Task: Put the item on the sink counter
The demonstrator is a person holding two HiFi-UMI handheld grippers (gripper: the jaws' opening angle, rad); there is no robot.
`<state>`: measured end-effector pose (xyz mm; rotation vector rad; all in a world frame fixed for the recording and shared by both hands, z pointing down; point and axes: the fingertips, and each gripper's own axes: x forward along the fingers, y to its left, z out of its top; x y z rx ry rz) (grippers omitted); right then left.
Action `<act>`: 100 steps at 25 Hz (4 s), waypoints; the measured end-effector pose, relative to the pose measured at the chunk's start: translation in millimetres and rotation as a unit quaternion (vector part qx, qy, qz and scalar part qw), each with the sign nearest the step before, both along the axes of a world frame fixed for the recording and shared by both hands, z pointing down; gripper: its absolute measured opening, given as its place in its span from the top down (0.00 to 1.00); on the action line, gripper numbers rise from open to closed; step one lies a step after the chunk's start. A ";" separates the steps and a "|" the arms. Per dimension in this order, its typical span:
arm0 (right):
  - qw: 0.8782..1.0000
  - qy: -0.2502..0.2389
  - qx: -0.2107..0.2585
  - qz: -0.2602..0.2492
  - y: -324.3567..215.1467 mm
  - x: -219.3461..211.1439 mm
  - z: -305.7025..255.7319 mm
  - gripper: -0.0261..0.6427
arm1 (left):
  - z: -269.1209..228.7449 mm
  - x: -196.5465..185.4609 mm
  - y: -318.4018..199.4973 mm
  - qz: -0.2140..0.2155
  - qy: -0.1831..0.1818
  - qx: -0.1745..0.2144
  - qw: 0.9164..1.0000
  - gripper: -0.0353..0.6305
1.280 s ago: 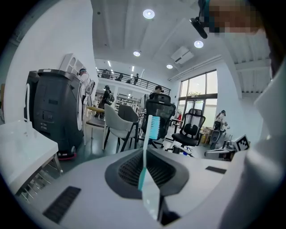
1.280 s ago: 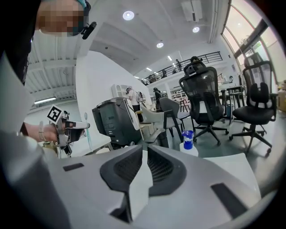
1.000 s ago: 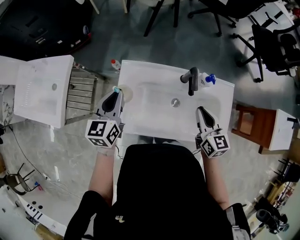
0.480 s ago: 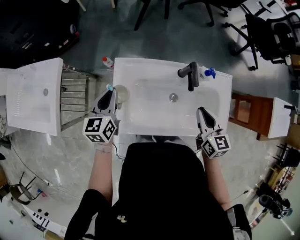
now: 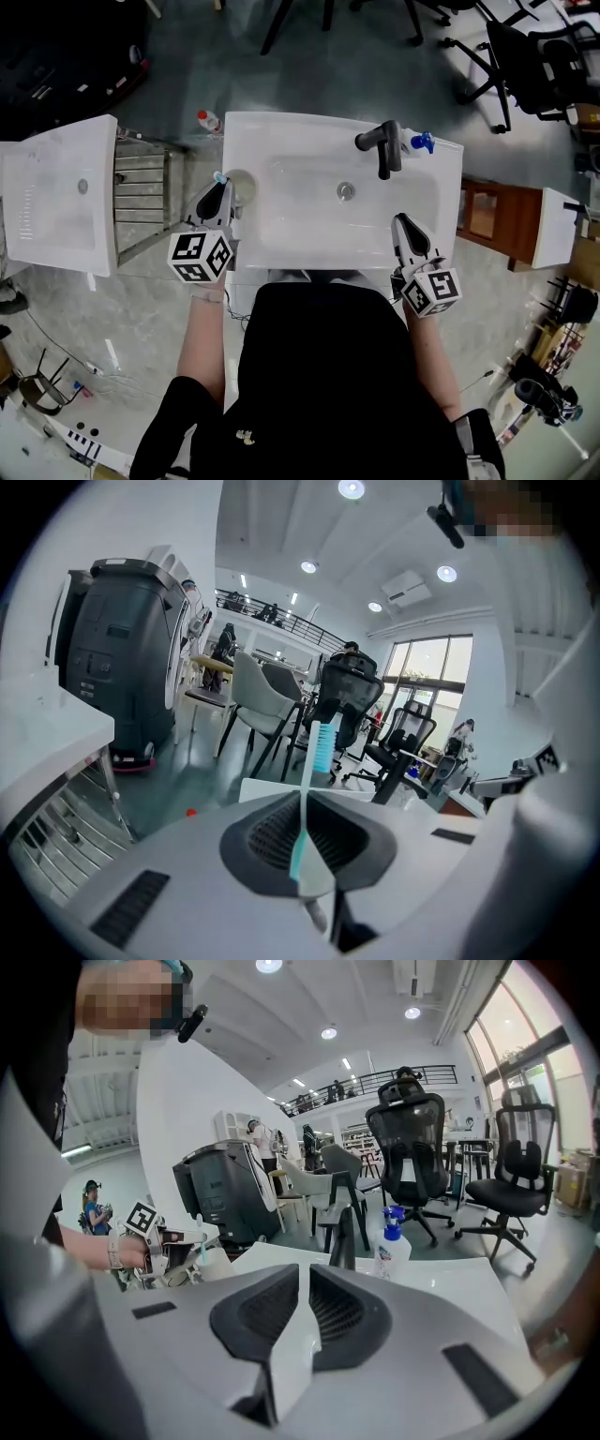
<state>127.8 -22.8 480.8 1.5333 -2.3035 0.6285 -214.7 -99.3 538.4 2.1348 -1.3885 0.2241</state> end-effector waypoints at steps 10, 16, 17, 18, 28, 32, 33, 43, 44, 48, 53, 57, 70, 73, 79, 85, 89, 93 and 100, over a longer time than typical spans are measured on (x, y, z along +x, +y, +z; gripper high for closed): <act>1.000 0.006 -0.005 -0.007 -5.2 -12.5 0.4 0.88 | 15.6 -10.2 -1.9 0.001 0.002 -0.008 1.000 0.89; 1.000 0.007 -0.005 -0.011 -11.4 -20.3 -1.8 0.88 | 19.0 -17.8 -10.9 -0.004 0.008 -0.010 1.000 0.89; 1.000 0.007 -0.005 -0.011 -12.1 -21.0 -1.6 0.88 | 20.3 -19.5 -12.2 -0.006 0.012 -0.011 1.000 0.89; 1.000 0.008 -0.005 -0.011 -12.5 -21.5 -1.3 0.88 | 21.6 -20.8 -13.4 -0.007 0.017 -0.013 1.000 0.89; 1.000 0.007 -0.006 -0.013 -15.9 -25.7 0.9 0.88 | 27.5 -14.0 -18.3 0.007 0.028 -0.016 0.999 0.89; 1.000 0.008 -0.004 -0.017 -16.7 -27.4 -0.6 0.88 | 30.7 -13.2 -16.4 0.013 0.019 -0.022 1.000 0.89; 1.000 0.007 -0.004 -0.017 -16.8 -27.1 -0.8 0.88 | 31.2 -13.5 -15.6 0.012 0.018 -0.022 1.000 0.89; 1.000 0.002 0.002 -0.019 -14.7 -21.3 -4.1 0.88 | 32.5 -15.1 -12.6 0.002 -0.003 -0.030 1.000 0.76; 1.000 0.001 0.003 -0.019 -14.3 -20.8 -4.9 0.88 | 31.6 -15.7 -11.7 0.001 -0.004 -0.030 1.000 0.75; 1.000 -0.004 0.010 -0.024 -12.4 -18.4 -8.4 0.88 | 22.1 -14.6 -6.2 -0.002 -0.008 -0.024 1.000 0.75; 0.999 -0.018 0.022 -0.032 -14.1 -18.5 -13.0 0.88 | 0.8 -9.7 1.1 -0.008 -0.014 -0.004 1.000 0.75; 0.998 -0.037 0.032 -0.043 -15.8 -23.2 -17.3 0.88 | -20.2 0.3 11.5 -0.011 -0.016 0.013 1.000 0.75; 0.988 -0.106 0.058 -0.095 -18.4 -50.5 -41.4 0.88 | -96.7 51.6 53.0 0.001 -0.014 0.073 0.997 0.88; 0.985 -0.121 0.060 -0.109 -17.0 -57.2 -41.8 0.88 | -106.8 67.1 63.0 0.017 -0.018 0.077 0.997 0.90; 0.978 -0.138 0.067 -0.139 -10.5 -70.3 -52.0 0.88 | -123.4 87.9 79.6 0.036 -0.020 0.085 0.996 0.91; 0.973 -0.136 0.077 -0.170 -3.5 -86.2 -62.3 0.88 | -132.7 108.0 91.3 0.074 -0.039 0.093 0.992 0.91; 0.970 -0.133 0.082 -0.188 2.3 -94.6 -63.3 0.88 | -134.3 117.7 95.4 0.088 -0.052 0.107 0.989 0.91; 0.967 -0.123 0.093 -0.200 7.5 -99.1 -69.9 0.88 | -137.8 121.5 96.3 0.085 -0.045 0.118 0.988 0.91; 0.966 -0.110 0.107 -0.206 10.0 -99.3 -78.8 0.88 | -138.5 124.6 97.5 0.083 -0.031 0.112 0.990 0.91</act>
